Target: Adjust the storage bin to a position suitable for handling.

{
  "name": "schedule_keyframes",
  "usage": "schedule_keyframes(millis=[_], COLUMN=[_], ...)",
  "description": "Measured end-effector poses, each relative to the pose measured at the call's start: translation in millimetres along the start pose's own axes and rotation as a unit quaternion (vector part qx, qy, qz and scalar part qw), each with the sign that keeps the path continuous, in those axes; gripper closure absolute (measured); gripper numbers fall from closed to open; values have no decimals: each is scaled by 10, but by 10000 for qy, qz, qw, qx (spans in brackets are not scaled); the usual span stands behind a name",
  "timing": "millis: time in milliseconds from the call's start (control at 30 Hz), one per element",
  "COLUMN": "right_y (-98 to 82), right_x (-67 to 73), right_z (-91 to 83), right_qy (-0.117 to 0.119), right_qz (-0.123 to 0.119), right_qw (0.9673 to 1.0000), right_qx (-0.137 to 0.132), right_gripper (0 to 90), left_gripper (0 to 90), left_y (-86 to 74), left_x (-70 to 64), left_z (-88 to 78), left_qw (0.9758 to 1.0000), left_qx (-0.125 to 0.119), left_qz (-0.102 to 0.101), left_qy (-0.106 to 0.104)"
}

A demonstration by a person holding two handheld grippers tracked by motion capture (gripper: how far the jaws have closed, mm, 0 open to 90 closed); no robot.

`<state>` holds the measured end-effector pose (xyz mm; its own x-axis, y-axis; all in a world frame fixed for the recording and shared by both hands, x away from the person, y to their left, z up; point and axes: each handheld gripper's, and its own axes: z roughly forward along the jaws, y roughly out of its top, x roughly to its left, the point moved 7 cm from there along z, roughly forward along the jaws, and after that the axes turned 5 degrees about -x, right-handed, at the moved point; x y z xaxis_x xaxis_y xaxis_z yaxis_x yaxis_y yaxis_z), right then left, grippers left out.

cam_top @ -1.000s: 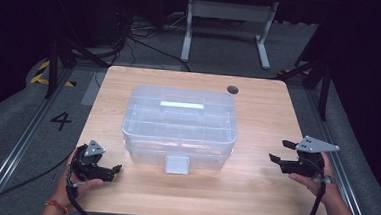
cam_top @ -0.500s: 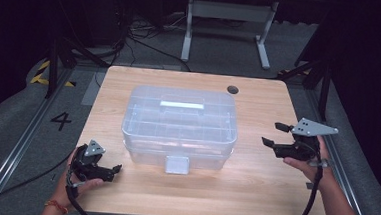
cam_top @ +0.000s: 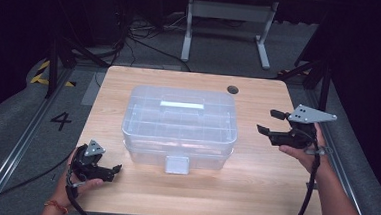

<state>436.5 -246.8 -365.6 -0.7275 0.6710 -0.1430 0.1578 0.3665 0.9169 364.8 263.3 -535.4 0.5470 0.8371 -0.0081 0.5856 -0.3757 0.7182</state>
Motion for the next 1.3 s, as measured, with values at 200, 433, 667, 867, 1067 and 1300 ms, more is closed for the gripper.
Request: schedule_keyframes(millis=[200,433,667,867,1067,1300], right_y=[147,237,308,377,432,548], right_x=[62,157,266,341,415,542], right_z=[80,235,384,494,602,720], right_qy=[99,279,419,559,668,788], right_qz=[-84,-118,-199,-189,-248,-351], right_qw=[9999,9995,9989,9982,9974,9962], right_qx=[-75,-82,-60,-118,-102,-84], right_gripper=[296,299,305,318,324,338], left_gripper=[5,5,5,5,5,5], left_y=[0,0,0,0,0,0], left_x=[0,0,0,0,-1,0], left_z=[0,0,0,0,0,0], left_qw=[10000,10000,10000,10000,10000,10000], left_qx=[0,1,0,1,0,1], left_qz=[-2,-1,-1,0,-2,-1], left_qy=[0,-1,-1,-1,-1,0])
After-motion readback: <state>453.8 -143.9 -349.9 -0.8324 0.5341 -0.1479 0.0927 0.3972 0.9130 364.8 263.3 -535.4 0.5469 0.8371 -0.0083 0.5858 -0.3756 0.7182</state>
